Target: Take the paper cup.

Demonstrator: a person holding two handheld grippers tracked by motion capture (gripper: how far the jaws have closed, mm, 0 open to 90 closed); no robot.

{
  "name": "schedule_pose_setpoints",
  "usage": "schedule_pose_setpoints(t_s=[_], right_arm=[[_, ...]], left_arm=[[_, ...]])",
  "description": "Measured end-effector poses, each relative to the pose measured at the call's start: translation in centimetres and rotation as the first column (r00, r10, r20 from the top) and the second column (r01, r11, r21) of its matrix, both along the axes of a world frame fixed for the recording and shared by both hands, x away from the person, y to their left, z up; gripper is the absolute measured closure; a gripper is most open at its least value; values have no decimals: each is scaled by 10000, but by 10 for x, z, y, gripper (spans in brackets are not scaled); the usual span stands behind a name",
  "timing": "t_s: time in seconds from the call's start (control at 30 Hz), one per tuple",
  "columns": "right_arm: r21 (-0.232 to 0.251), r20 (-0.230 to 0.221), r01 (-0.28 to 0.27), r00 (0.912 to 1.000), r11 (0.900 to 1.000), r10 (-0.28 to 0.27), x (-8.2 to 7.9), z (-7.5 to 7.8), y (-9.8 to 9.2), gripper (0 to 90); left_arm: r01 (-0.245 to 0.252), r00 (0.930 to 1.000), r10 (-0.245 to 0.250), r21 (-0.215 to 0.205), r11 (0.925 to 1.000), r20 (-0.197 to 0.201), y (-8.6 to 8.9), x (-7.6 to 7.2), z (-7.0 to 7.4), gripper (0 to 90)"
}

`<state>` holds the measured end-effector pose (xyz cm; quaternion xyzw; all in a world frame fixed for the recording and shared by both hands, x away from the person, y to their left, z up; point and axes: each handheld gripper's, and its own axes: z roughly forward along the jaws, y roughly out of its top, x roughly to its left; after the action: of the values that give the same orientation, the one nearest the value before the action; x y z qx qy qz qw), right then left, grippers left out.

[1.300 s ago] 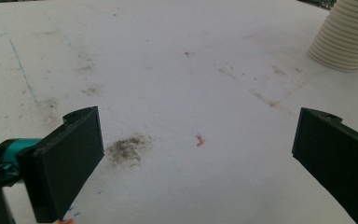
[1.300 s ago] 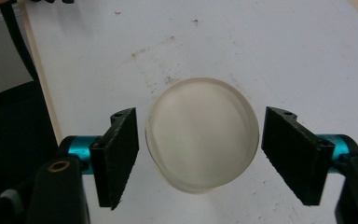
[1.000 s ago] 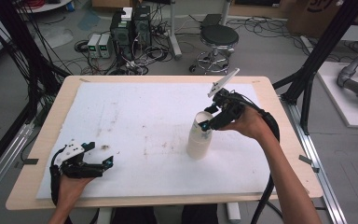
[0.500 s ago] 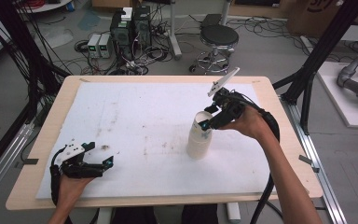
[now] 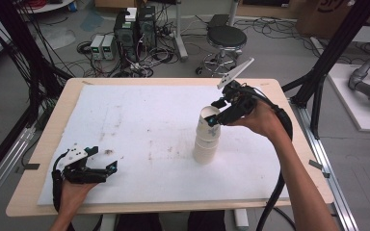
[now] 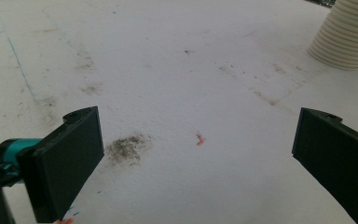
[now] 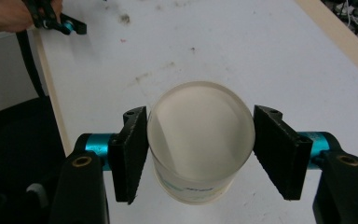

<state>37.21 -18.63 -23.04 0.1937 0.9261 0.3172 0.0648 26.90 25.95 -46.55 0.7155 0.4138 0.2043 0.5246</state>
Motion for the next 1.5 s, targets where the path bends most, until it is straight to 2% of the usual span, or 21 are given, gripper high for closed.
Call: schedule_pose_setpoints(t_s=[0.03,0.07,0.1,0.2,0.4,0.57,0.7,0.73,0.77,0.9,1.07,1.1,1.13,1.2,1.3,1.33,1.37,1.4,1.43,1.47,1.5], right_arm=[[0,0,0,10000,10000,0,0,0,0,380],[75,92,32,10000,10000,-32,-1,8,0,381],[75,92,32,10000,10000,-32,-1,8,0,381],[197,270,58,9996,9998,-64,-2,24,0,382],[533,491,40,9988,9986,-66,-6,45,-3,383],[837,586,2,9983,9965,-51,-11,51,-7,383],[1329,736,-68,9973,9911,-31,-20,53,-14,383],[1823,807,-220,9967,9830,73,-27,53,-16,383],[1823,807,-220,9967,9830,73,-27,53,-16,383],[2743,1160,-603,9928,9598,292,-46,46,-17,383],[3363,1477,-888,9882,9375,407,-63,30,-14,383],[3363,1477,-888,9882,9375,407,-63,30,-14,383],[3643,1586,-983,9864,9261,423,-70,21,-13,383],[3978,1589,-1083,9861,9111,478,-77,10,-12,383],[4162,1639,-1132,9853,9022,481,-85,-6,-10,383],[4144,1690,-1145,9845,9029,473,-87,-12,-9,383],[4263,1705,-1175,9842,8969,480,-89,-18,-8,383],[4469,1664,-1224,9847,8862,520,-91,-24,-7,382],[4469,1664,-1224,9847,8862,520,-91,-24,-7,382],[4609,1834,-1310,9818,8777,502,-95,-37,-5,383],[4713,1779,-1331,9826,8719,538,-97,-41,-4,383]], left_arm=[[-2,10000,2,-9,10000,-1,0,0,0,19],[-4,10000,4,-31,10000,-15,0,0,0,19],[-2,10000,2,-36,10000,-12,0,0,0,19],[1,10000,-1,-33,10000,-21,0,0,0,19],[-7,10000,7,-36,10000,-45,0,0,0,19],[8,10000,-8,-31,10000,-23,0,0,0,19],[-9,10000,9,-35,10000,11,0,0,0,18],[-4,10000,4,-97,10000,23,1,0,0,19],[-4,10000,4,-97,10000,23,1,0,0,19],[24,9999,-22,-145,9999,111,1,-1,0,19],[66,10000,-66,-64,10000,39,0,0,0,19],[66,10000,-66,-64,10000,39,0,0,0,18],[68,10000,-68,-39,10000,30,0,0,0,19],[81,10000,-81,-45,10000,22,0,0,0,19],[102,9999,-102,-77,9999,-29,0,0,0,19],[118,9999,-118,-67,9999,-34,1,0,0,19],[109,9999,-109,-70,9999,-25,1,0,0,19],[92,10000,-92,-58,9999,13,1,0,0,19],[92,10000,-92,-58,9999,13,1,0,0,19],[84,10000,-84,-70,9999,18,1,0,0,19],[76,10000,-76,-85,9999,15,1,0,0,19]])
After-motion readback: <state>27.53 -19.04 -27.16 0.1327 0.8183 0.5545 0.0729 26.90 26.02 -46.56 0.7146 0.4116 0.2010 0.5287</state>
